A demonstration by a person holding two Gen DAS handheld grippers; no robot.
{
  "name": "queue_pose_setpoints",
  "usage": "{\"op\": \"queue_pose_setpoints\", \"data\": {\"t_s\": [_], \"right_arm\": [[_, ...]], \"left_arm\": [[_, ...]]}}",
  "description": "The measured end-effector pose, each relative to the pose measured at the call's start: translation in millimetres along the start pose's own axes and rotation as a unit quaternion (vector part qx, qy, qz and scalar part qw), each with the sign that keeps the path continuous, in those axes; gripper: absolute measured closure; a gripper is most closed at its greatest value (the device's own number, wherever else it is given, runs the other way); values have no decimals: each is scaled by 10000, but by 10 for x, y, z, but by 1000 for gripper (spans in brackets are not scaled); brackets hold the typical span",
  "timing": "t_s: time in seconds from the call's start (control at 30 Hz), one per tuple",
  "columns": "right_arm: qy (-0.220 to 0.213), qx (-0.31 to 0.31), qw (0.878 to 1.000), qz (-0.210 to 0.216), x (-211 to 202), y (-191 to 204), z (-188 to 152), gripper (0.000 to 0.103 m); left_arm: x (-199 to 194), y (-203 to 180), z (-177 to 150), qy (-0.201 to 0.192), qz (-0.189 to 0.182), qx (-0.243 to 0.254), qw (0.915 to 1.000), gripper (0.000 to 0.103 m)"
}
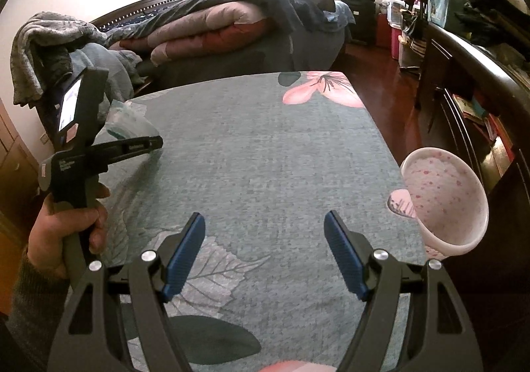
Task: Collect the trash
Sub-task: 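Grasp the wet-wipe pack with the left tool, then carry the wet-wipe pack over the wastebasket and open the left tool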
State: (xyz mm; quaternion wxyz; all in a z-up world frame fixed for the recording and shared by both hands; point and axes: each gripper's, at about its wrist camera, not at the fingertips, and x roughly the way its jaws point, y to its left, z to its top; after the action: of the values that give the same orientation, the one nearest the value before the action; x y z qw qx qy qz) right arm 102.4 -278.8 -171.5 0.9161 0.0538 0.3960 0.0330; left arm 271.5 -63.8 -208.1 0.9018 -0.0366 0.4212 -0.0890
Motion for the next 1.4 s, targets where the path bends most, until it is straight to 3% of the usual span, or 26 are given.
{"op": "queue_pose_setpoints", "data": {"t_s": [0.27, 0.5, 0.67, 0.83, 1.0, 1.23, 1.4], "right_arm": [[-78, 54, 9999, 40, -79, -67, -22, 28], [-216, 286, 9994, 6, -188, -305, -65, 28], [-359, 643, 9972, -145, -304, -684, -106, 28], [-474, 1089, 9920, -429, -428, -1167, -197, 28], [-484, 1508, 9849, -700, -525, -1631, -383, 28], [-415, 2052, 9732, -957, -617, -2142, -673, 28], [-433, 2240, 9682, -1028, -659, -2304, -781, 28]], "left_arm": [[-395, -321, 42, -540, -322, 273, 9976, 92], [-579, -795, 118, -655, -722, 650, 9931, 92], [-620, -1285, 146, -637, -1130, 1003, 9865, 92], [-544, -1888, 104, -495, -1591, 1448, 9753, 92], [-381, -2621, 4, -208, -2081, 1957, 9581, 92], [-173, -3512, -208, 40, -2437, 2581, 9349, 92], [-39, -3887, -337, 248, -2509, 2810, 9260, 92]]}}
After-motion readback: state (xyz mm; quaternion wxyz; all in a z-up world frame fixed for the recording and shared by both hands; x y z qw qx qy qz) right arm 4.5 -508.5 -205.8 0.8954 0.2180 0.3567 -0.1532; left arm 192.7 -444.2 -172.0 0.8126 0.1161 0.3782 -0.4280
